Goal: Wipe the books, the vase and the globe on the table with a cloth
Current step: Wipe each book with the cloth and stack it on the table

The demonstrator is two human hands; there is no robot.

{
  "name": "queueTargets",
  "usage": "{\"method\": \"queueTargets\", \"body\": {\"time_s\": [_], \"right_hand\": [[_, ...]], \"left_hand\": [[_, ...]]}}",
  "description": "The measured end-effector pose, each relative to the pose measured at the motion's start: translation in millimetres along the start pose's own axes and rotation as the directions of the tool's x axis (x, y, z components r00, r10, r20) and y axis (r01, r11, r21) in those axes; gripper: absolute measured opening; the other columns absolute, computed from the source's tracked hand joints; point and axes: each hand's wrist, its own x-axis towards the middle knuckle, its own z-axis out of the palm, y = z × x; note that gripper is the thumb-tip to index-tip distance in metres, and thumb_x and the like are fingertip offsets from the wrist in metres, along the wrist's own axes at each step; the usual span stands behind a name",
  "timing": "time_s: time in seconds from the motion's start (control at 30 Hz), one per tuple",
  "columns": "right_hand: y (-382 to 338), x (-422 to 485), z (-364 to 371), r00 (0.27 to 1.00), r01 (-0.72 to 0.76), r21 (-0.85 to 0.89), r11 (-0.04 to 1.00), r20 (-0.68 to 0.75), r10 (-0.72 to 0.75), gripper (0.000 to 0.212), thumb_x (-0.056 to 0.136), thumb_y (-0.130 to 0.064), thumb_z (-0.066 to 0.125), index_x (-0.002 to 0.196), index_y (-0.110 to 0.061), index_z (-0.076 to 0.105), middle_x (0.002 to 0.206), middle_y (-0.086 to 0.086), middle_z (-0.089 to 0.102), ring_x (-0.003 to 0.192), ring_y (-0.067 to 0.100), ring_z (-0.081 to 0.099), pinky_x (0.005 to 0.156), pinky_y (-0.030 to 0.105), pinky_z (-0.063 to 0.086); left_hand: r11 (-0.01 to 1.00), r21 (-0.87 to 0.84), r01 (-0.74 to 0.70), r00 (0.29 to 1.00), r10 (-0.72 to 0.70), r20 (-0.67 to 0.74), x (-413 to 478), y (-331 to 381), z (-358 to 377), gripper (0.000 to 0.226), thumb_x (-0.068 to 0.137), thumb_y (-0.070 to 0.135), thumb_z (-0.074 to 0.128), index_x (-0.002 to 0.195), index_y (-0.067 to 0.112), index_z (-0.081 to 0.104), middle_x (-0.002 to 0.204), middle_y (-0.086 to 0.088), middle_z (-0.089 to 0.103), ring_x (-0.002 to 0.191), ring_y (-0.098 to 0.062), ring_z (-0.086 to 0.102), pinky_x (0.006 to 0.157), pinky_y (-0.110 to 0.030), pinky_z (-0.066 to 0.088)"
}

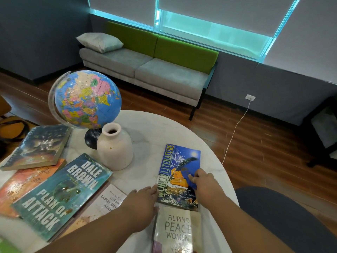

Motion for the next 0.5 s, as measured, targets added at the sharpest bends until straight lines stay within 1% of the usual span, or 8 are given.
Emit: {"method": "queueTargets", "body": {"time_s": [0.1, 0.13, 0.17, 0.23, 0.3, 0.37, 0.43, 0.5], "right_hand": [[4, -3, 1, 1.000, 0.010, 0.053, 0.999, -0.022, -0.008, 0.034, 0.099, -0.017, 0.047, 0.134, -0.020, 0.048, 0.101, -0.003, 0.039, 0.105, 0.026, 0.049, 0.081, 0.030, 0.046], [6, 0, 0, 1.000, -0.013, 0.043, 0.999, -0.023, 0.014, 0.035, 0.099, -0.017, 0.048, 0.134, -0.021, 0.049, 0.104, -0.002, 0.042, 0.106, 0.026, 0.050, 0.082, 0.030, 0.047], [7, 5, -1, 0.999, -0.036, -0.011, 0.999, -0.011, 0.035, 0.041, 0.097, -0.016, 0.050, 0.137, -0.022, 0.046, 0.112, -0.001, 0.044, 0.107, 0.026, 0.048, 0.084, 0.031, 0.049], [3, 11, -4, 0.999, -0.038, -0.114, 0.993, 0.014, 0.040, 0.058, 0.094, -0.015, 0.051, 0.147, -0.026, 0.032, 0.129, 0.000, 0.038, 0.109, 0.027, 0.043, 0.082, 0.031, 0.046], [-3, 13, -5, 0.999, -0.023, -0.129, 0.991, 0.037, 0.027, 0.065, 0.094, -0.013, 0.050, 0.151, -0.027, 0.023, 0.134, 0.000, 0.035, 0.109, 0.027, 0.041, 0.079, 0.030, 0.043], [0, 14, -4, 0.999, -0.010, -0.091, 0.996, 0.043, 0.014, 0.057, 0.095, -0.012, 0.050, 0.147, -0.025, 0.032, 0.130, 0.001, 0.039, 0.111, 0.026, 0.043, 0.083, 0.029, 0.044], [6, 18, -5, 0.997, -0.059, -0.048, 0.997, 0.053, 0.061, 0.051, 0.094, -0.011, 0.052, 0.142, -0.025, 0.040, 0.126, 0.001, 0.043, 0.113, 0.025, 0.043, 0.087, 0.030, 0.046], [5, 23, -8, 0.993, -0.091, -0.083, 0.992, 0.064, 0.096, 0.057, 0.093, -0.010, 0.051, 0.145, -0.029, 0.036, 0.127, 0.001, 0.040, 0.115, 0.026, 0.041, 0.086, 0.032, 0.046]], "left_hand": [[1.000, 0.005, 0.000, 1.000, 0.000, 0.001, 0, 0, 0, 0.058, 0.102, 0.037, 0.035, 0.154, 0.022, 0.013, 0.162, 0.007, 0.000, 0.148, -0.014, 0.010, 0.118, -0.041, 0.019], [1.000, 0.006, 0.000, 1.000, 0.000, 0.002, -1, -1, -1, 0.058, 0.102, 0.037, 0.035, 0.154, 0.023, 0.013, 0.162, 0.008, 0.000, 0.148, -0.014, 0.010, 0.117, -0.042, 0.019], [1.000, 0.005, 0.002, 1.000, -0.002, 0.002, 0, -1, -1, 0.058, 0.102, 0.037, 0.035, 0.154, 0.023, 0.013, 0.162, 0.009, 0.000, 0.148, -0.014, 0.011, 0.117, -0.042, 0.019], [1.000, 0.005, 0.006, 1.000, -0.006, 0.001, 0, -1, -1, 0.058, 0.101, 0.037, 0.035, 0.154, 0.023, 0.014, 0.162, 0.009, 0.001, 0.148, -0.015, 0.011, 0.118, -0.043, 0.020], [1.000, 0.005, 0.007, 1.000, -0.007, -0.001, 0, -1, -1, 0.058, 0.101, 0.037, 0.035, 0.153, 0.023, 0.014, 0.162, 0.009, 0.001, 0.148, -0.015, 0.011, 0.118, -0.043, 0.019], [1.000, 0.003, 0.007, 1.000, -0.007, 0.002, 0, 0, -1, 0.058, 0.101, 0.036, 0.035, 0.153, 0.023, 0.014, 0.162, 0.009, 0.001, 0.148, -0.015, 0.010, 0.117, -0.043, 0.019], [1.000, 0.005, 0.007, 1.000, -0.007, 0.007, -1, 0, -1, 0.058, 0.101, 0.036, 0.036, 0.153, 0.023, 0.014, 0.162, 0.010, 0.000, 0.148, -0.014, 0.010, 0.117, -0.044, 0.019], [1.000, 0.008, 0.007, 1.000, -0.008, 0.003, -1, 0, -2, 0.058, 0.101, 0.036, 0.036, 0.153, 0.024, 0.014, 0.162, 0.010, 0.001, 0.148, -0.015, 0.011, 0.117, -0.044, 0.019]]}}
